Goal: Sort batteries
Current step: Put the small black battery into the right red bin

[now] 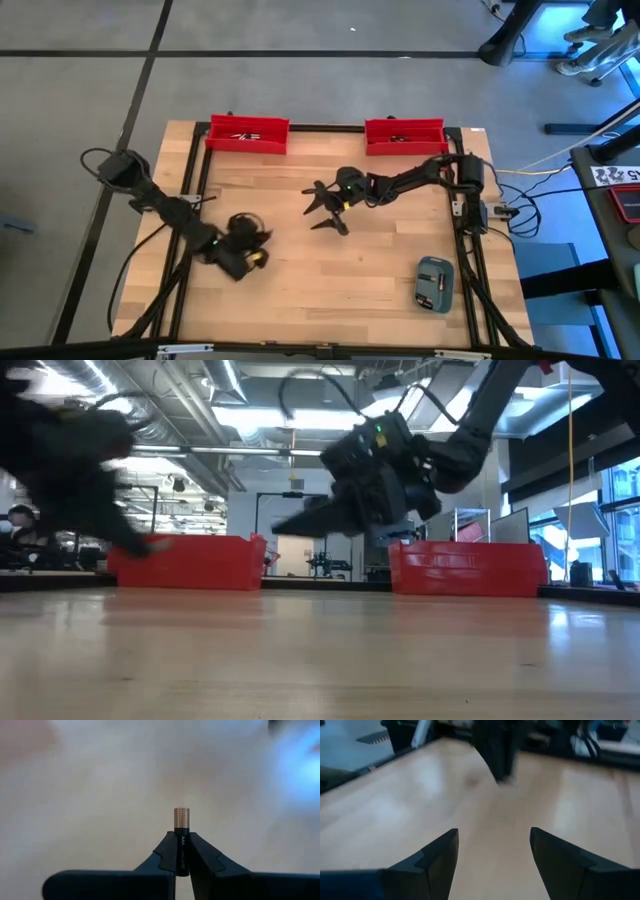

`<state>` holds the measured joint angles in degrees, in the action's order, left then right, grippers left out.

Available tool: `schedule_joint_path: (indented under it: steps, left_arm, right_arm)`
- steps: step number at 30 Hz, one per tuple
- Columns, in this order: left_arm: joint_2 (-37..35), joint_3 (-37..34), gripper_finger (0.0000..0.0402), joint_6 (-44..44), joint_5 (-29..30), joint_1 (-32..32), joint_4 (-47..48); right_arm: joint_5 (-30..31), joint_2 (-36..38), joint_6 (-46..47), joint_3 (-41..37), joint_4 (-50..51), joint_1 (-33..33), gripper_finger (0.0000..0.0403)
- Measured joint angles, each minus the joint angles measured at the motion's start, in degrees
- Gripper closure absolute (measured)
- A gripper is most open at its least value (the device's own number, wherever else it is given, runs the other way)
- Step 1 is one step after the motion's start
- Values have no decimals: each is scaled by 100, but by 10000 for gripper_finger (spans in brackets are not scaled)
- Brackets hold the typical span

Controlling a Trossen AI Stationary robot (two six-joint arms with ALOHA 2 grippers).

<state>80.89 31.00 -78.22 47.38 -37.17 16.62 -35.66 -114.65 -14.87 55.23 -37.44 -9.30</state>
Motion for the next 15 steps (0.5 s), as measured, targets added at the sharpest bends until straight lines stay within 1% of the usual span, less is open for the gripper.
schedule_joint_path:
  steps: [2, 6, 9, 11, 13, 15]
  left_arm:
    - [-8, 2, 386, 1113, 199, 417, -834]
    - [-8, 13, 386, 3286, 199, 1081, -2651]
    - [-1, -17, 387, 4711, 101, 1350, -3648]
    - [-40, 41, 386, 5199, 29, 1471, -4216]
    - [-29, 31, 386, 5518, -87, 1539, -4453]
    - [-10, 15, 386, 5642, -269, 1562, -4463]
  right_arm:
    - [-28, 4, 7, 176, -4, 82, 155]
    - [-99, 6, 166, 601, -26, 208, 156]
    - [-111, 22, 211, 803, -28, 243, 166]
    - [-65, 15, 322, 878, 16, 236, 181]
    - [-62, 13, 417, 913, 7, 179, 200]
    - [-98, 13, 496, 926, 7, 140, 222]
